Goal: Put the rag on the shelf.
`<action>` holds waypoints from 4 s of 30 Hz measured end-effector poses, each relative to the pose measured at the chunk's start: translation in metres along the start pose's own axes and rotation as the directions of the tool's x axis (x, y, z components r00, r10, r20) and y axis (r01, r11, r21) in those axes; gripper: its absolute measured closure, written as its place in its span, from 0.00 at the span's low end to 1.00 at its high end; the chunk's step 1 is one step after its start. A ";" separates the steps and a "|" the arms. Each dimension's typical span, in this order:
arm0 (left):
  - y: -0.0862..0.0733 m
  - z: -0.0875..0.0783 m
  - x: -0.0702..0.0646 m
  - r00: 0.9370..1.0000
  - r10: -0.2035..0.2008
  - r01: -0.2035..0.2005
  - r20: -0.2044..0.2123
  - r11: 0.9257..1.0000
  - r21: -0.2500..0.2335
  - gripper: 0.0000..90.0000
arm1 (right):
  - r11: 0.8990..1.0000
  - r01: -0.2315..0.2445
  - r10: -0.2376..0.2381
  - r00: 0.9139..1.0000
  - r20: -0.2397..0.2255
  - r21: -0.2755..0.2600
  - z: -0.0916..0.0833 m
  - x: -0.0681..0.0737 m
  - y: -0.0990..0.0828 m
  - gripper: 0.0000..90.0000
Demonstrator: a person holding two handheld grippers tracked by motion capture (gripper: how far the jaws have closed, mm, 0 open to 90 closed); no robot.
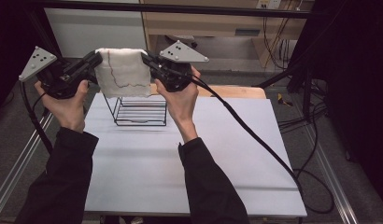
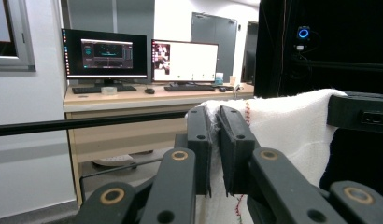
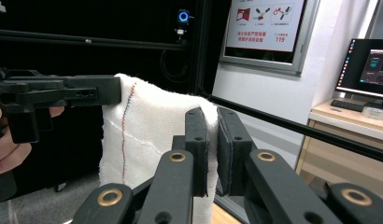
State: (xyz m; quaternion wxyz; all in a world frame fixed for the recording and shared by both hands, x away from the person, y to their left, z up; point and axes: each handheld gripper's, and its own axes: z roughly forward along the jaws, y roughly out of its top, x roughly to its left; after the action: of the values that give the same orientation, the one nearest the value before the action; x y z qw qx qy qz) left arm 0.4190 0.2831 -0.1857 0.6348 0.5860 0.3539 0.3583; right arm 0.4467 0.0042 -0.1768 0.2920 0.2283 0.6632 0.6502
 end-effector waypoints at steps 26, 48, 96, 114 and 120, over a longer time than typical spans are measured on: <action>0.021 0.034 0.022 0.999 -0.027 0.027 -0.026 1.000 0.003 0.92 | 1.000 0.005 -0.005 1.000 0.026 -0.006 0.032 -0.021 0.022 0.93; 0.027 0.071 0.041 0.999 -0.035 0.035 -0.034 0.999 0.023 0.92 | 0.999 -0.041 0.041 0.998 0.040 0.001 0.060 -0.050 0.024 0.93; -0.031 0.064 0.053 1.000 -0.005 0.007 -0.012 0.991 0.136 0.92 | 0.987 -0.010 0.007 1.000 0.022 0.158 0.070 -0.044 -0.025 0.93; -0.041 0.048 0.049 1.000 -0.006 0.005 0.010 0.989 0.149 0.91 | 0.985 0.011 -0.009 1.000 -0.013 0.174 0.058 -0.031 -0.031 0.93; -0.044 0.041 0.046 1.000 0.004 -0.006 0.016 0.988 0.157 0.91 | 0.981 0.029 -0.026 0.999 -0.019 0.190 0.053 -0.027 -0.033 0.93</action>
State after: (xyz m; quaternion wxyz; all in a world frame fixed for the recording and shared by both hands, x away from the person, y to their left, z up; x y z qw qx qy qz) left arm 0.4795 0.3003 -0.2289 0.5886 0.6379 0.3745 0.3262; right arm 0.5045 0.0227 -0.2066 0.2724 0.2405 0.7277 0.5817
